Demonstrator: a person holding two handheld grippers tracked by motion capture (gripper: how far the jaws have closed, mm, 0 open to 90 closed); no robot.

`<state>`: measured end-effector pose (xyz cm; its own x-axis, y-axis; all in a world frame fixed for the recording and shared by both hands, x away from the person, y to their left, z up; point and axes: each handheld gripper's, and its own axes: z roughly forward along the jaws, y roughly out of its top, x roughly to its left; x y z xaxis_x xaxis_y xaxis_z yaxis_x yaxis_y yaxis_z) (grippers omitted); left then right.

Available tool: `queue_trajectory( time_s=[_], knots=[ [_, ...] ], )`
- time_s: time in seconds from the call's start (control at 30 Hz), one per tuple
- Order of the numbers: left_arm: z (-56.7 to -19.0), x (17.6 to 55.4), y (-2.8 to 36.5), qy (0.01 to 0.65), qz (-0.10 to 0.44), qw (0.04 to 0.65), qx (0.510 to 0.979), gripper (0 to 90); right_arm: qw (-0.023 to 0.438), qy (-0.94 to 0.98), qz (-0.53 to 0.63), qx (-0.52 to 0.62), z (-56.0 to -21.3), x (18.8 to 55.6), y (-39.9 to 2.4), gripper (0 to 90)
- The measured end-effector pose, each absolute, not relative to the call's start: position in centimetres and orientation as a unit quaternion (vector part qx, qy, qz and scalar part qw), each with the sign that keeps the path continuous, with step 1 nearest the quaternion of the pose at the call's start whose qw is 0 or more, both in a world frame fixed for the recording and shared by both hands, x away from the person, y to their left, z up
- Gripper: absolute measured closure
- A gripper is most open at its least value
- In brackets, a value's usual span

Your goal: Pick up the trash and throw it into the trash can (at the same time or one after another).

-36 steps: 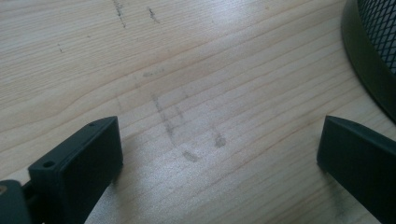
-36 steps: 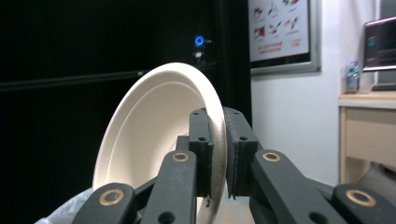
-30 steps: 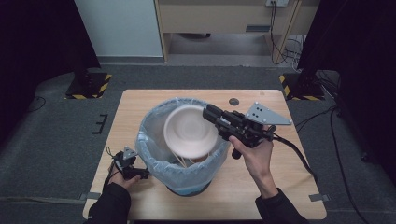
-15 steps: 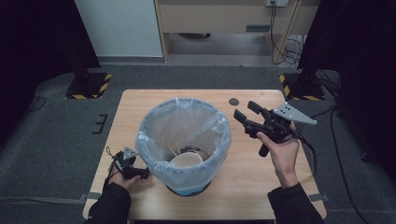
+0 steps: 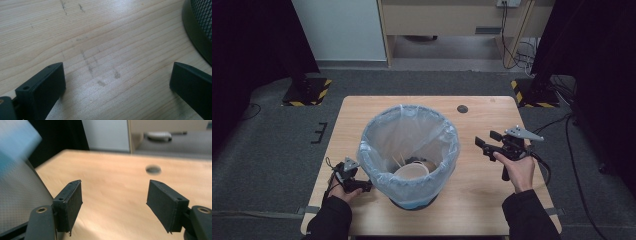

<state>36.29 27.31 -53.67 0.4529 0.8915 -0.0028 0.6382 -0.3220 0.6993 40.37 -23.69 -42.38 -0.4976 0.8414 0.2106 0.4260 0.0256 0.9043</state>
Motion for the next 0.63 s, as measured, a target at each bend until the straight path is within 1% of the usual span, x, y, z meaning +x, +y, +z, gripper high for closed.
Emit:
queue_trajectory(
  time_s=[0.13, 0.3, 0.47, 0.63],
  knots=[
    [-53.7, 36.3, 27.3, 0.485, 0.196, 0.322, 0.789, 0.0, 0.189, 0.710, 0.486, 0.472, -45.2, 39.9, -24.7, 26.4],
    [-53.7, 36.3, 27.3, 0.485, 0.196, 0.323, 0.789, 0.0, 0.181, 0.730, 0.446, 0.486, -48.0, 39.6, -26.3, 21.7],
    [-53.7, 36.3, 27.3, 0.485, 0.196, 0.322, 0.789, 0.0, 0.181, 0.750, 0.408, 0.489, -49.9, 39.4, -27.5, 19.3],
    [-53.7, 36.3, 27.3, 0.485, 0.196, 0.322, 0.789, 0.0, 0.182, 0.759, 0.384, 0.494, -50.9, 39.1, -28.3, 19.2]
  ],
)
